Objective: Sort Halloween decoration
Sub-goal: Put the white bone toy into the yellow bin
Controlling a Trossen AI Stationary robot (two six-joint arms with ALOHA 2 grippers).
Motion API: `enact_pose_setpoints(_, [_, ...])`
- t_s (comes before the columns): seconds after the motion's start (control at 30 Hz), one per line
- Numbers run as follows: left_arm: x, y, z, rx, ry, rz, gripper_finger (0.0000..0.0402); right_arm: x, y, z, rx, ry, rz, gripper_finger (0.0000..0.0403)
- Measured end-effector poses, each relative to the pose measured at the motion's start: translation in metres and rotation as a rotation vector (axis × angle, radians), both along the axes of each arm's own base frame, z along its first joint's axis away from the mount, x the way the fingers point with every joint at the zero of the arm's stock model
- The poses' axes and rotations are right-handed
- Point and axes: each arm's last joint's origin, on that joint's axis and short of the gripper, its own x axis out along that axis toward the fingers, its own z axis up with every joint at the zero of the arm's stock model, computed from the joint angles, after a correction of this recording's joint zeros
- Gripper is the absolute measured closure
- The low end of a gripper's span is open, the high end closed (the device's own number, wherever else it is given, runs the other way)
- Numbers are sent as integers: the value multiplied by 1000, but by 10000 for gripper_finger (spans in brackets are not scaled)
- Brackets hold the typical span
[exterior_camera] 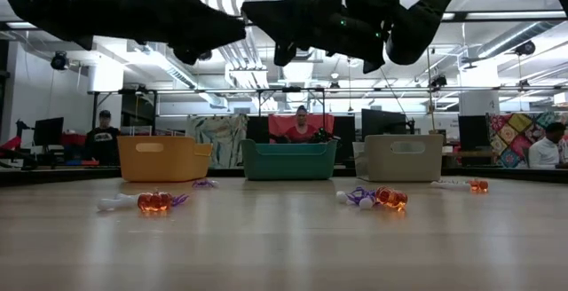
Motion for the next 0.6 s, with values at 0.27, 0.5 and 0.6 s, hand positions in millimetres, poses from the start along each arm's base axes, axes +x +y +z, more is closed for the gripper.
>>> enact_pose_setpoints(0.27, [1, -3, 1, -6, -26, -85, 278, 1, 0, -2, -21, 1, -6, 394])
enact_pose_setpoints(0.5, [5, -3, -1, -18, -45, -81, 279, 1, 0, -3, -22, 0, -7, 394])
enact_pose_setpoints(0.6, [6, -2, -2, -17, -53, -77, 288, 1, 0, -3, -28, -3, -8, 394])
